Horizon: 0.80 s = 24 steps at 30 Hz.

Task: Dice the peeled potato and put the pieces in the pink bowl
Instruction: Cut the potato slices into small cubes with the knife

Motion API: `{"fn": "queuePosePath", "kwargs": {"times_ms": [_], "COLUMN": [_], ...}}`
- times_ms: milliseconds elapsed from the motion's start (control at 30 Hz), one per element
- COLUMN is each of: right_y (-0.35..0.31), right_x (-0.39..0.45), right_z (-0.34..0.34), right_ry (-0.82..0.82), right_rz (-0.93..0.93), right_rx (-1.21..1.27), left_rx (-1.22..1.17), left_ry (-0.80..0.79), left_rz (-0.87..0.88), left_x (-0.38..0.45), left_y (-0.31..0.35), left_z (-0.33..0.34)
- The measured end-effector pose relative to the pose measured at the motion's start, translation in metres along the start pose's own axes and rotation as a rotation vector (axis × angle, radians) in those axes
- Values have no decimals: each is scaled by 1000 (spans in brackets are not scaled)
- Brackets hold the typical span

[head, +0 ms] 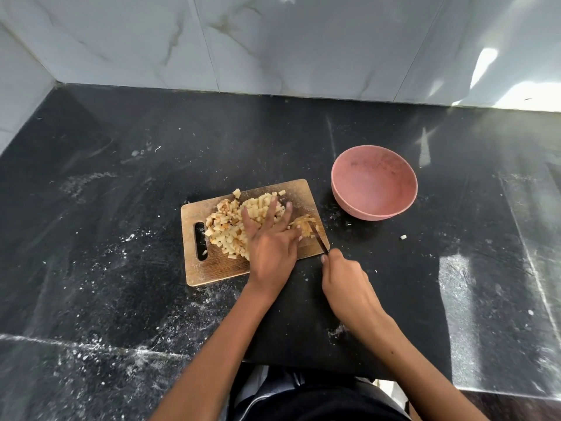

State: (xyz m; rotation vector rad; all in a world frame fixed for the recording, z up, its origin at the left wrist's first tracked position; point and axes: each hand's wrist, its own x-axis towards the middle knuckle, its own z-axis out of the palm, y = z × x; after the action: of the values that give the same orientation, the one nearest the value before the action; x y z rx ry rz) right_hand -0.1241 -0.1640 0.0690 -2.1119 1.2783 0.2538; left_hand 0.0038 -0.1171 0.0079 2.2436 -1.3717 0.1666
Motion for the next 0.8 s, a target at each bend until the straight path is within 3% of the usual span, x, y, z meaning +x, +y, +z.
{"fn": "queuePosePath", "kwargs": {"times_ms": [333, 567, 800], "right_y": [-28, -35, -25], "right_x": [27, 32, 25], "right_z": [1, 9, 9], "right_ry": [-47, -14, -80], "right_rz": [39, 15, 43], "right_rx": [-77, -169, -214], "left_rx": [-61, -58, -58], "left_ry": [-31, -51, -13], "left_rz": [-188, -202, -200], "left_x": [3, 5, 3], "left_y": [-3, -2, 0], "left_z": [2, 0, 3]}}
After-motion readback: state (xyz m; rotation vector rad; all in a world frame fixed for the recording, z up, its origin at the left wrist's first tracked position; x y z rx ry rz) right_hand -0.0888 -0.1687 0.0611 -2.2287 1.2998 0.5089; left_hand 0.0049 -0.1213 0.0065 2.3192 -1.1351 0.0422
